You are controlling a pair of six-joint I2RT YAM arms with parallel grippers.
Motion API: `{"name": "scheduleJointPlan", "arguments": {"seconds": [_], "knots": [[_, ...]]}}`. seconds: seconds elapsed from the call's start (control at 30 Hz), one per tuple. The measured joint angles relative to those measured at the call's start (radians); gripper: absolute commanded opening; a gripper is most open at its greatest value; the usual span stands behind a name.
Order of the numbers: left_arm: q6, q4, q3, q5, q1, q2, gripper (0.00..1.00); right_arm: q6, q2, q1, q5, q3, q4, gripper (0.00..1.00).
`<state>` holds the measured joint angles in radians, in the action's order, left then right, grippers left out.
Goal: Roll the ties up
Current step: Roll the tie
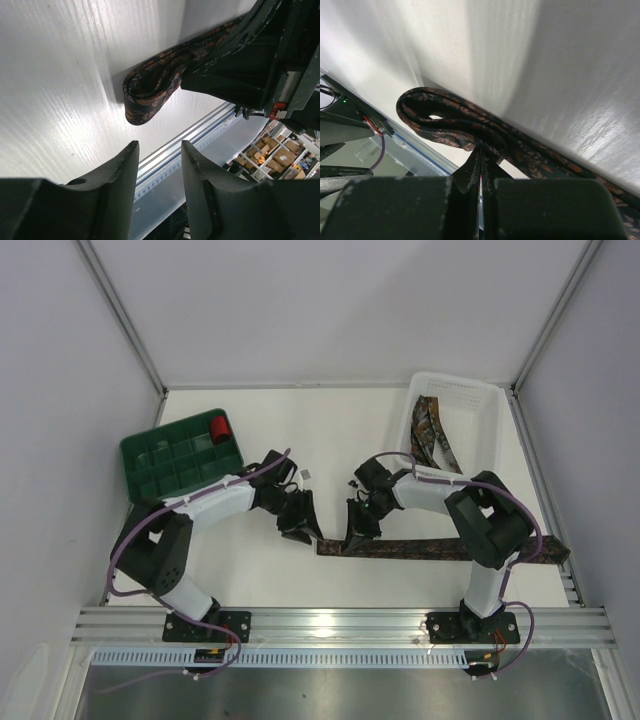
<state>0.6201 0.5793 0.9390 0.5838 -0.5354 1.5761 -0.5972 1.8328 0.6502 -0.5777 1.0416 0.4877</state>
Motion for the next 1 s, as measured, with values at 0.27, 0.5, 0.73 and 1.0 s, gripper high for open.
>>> {"name": "scheduleJointPlan", "arguments": {"seconds": [0.27, 0.5, 0.73, 1.0], "knots": [[0.001, -0.078, -0.024, 0.052, 0.000, 0.079, 0.45, 0.015, 0.014, -0.011, 0.000, -0.001, -0.003, 0.02], [0.001, -0.129, -0.025, 0.059, 0.000, 0.126, 0.46, 0.026, 0.019, -0.022, -0.011, -0.002, -0.008, 0.02], [0.005, -0.152, -0.027, 0.055, 0.000, 0.162, 0.48, 0.032, 0.024, -0.027, -0.023, -0.002, -0.010, 0.02], [0.012, -0.184, -0.027, 0.051, -0.003, 0.199, 0.46, 0.034, 0.030, -0.032, -0.033, -0.002, -0.011, 0.01]]}}
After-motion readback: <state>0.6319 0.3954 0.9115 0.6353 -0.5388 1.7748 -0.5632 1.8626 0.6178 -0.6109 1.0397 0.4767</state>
